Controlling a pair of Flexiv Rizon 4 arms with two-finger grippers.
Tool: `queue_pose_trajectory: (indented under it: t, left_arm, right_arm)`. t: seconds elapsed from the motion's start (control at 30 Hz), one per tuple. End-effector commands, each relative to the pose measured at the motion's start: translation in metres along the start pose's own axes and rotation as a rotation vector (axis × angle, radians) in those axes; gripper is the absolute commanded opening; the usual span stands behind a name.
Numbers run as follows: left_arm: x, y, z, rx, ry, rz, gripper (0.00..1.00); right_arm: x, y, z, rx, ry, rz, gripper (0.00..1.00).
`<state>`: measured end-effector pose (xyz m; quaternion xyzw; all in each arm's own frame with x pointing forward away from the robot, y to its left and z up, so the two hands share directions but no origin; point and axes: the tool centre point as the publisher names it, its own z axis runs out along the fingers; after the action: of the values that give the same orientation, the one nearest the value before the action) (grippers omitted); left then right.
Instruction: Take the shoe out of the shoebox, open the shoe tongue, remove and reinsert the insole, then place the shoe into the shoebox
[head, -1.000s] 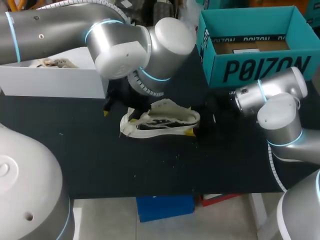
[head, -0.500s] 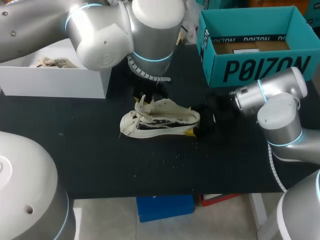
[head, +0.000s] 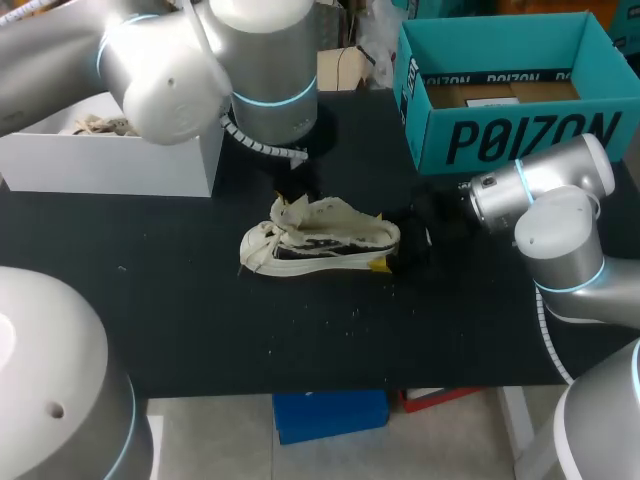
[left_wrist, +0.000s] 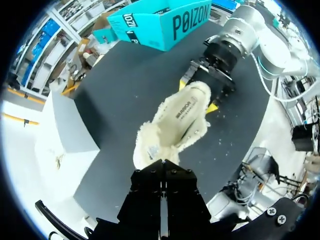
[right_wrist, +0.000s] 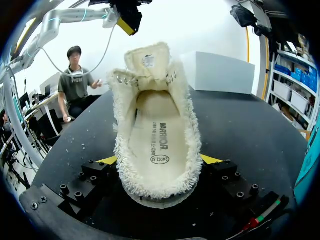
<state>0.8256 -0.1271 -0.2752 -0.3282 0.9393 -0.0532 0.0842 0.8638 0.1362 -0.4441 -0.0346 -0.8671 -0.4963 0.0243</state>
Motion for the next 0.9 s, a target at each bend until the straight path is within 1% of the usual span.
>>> queue_pose_trajectory:
  t: [0.03, 0.07, 0.1, 0.17, 0.23, 0.3, 0.37, 0.43, 0.47, 0.57, 0.63, 0.7, 0.83, 0.9]
  left_arm:
    - [-0.006, 0.009, 0.002, 0.094, 0.352, 0.338, 0.00]
    - [-0.005, 0.004, 0.002, 0.090, 0.422, 0.398, 0.00]
    - [-0.006, -0.001, -0.001, 0.122, 0.448, 0.440, 0.00]
    - [-0.004, -0.010, -0.004, 0.053, 0.444, 0.528, 0.00]
    - [-0.004, -0.018, -0.006, 0.065, 0.472, 0.594, 0.00]
    - [-0.003, -0.024, -0.005, 0.048, 0.487, 0.618, 0.00]
    - [-0.002, -0.030, -0.002, 0.063, 0.546, 0.645, 0.00]
    - [0.003, -0.035, 0.005, 0.010, 0.568, 0.695, 0.00]
    - [0.005, -0.037, 0.008, -0.001, 0.578, 0.707, 0.00]
    - [0.009, -0.045, 0.012, -0.029, 0.605, 0.741, 0.00]
    - [0.011, -0.050, 0.015, -0.057, 0.596, 0.748, 0.00]
    - [0.014, -0.053, 0.017, -0.067, 0.592, 0.746, 0.00]
    - [0.018, -0.056, 0.030, -0.109, 0.598, 0.741, 0.00]
    - [0.020, -0.056, 0.037, -0.117, 0.617, 0.731, 0.00]
  right_arm:
    - [-0.001, 0.000, 0.001, 0.001, 0.000, 0.001, 0.00]
    - [-0.001, 0.000, 0.001, 0.001, 0.000, 0.001, 0.00]
    - [-0.001, 0.000, 0.001, 0.001, 0.000, 0.001, 0.00]
    - [-0.001, 0.000, 0.001, 0.001, 0.000, 0.001, 0.00]
    - [-0.001, 0.000, 0.001, 0.001, 0.000, 0.001, 0.00]
    - [-0.001, 0.000, 0.001, 0.001, 0.000, 0.001, 0.00]
    - [-0.001, 0.000, 0.001, 0.001, 0.000, 0.001, 0.00]
    - [-0.001, 0.000, 0.001, 0.001, 0.000, 0.001, 0.00]
    - [-0.001, 0.000, 0.001, 0.001, 0.000, 0.001, 0.00]
    - [-0.001, 0.000, 0.001, 0.001, 0.000, 0.001, 0.00]
    - [-0.001, 0.000, 0.001, 0.001, 0.000, 0.001, 0.00]
    - [-0.001, 0.000, 0.001, 0.001, 0.000, 0.001, 0.00]
    - [-0.001, 0.000, 0.001, 0.001, 0.000, 0.001, 0.00]
    - [-0.001, 0.000, 0.001, 0.001, 0.000, 0.001, 0.00]
